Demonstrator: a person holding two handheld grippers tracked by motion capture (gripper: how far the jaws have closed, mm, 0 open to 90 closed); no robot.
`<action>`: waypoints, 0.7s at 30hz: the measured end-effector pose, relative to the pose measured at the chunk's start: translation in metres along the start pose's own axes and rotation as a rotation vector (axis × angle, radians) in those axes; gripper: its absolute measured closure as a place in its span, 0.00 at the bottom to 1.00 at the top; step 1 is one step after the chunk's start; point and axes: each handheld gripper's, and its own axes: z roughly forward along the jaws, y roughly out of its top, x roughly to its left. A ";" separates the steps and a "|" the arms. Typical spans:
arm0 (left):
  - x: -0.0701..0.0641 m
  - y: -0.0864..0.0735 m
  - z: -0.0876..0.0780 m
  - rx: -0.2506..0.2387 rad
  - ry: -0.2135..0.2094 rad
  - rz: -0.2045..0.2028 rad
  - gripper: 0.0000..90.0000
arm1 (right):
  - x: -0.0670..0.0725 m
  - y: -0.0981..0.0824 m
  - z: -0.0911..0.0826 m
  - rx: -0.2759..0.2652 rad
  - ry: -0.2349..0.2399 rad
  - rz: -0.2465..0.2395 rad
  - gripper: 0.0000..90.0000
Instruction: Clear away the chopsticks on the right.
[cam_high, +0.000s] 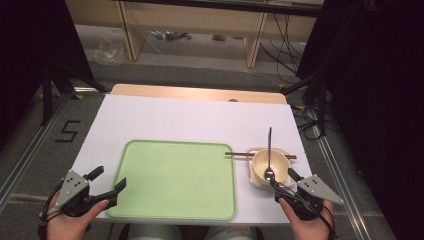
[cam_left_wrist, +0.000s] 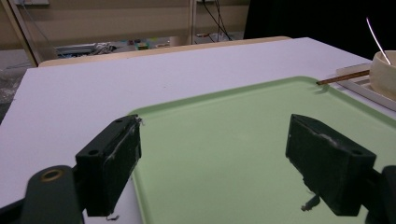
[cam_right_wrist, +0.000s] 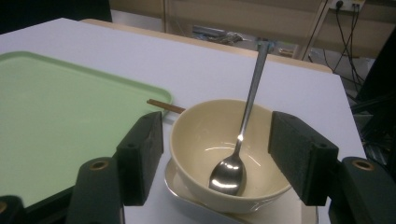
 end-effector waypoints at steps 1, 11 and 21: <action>0.000 0.000 0.000 0.002 -0.001 0.001 0.20 | -0.002 0.000 -0.001 0.003 -0.013 -0.027 0.41; 0.001 -0.001 -0.001 0.000 -0.014 0.001 0.20 | -0.001 0.005 0.007 0.002 -0.011 -0.073 0.54; -0.002 -0.001 0.000 0.012 -0.021 0.013 0.20 | -0.009 0.019 0.017 0.053 -0.019 -0.087 0.89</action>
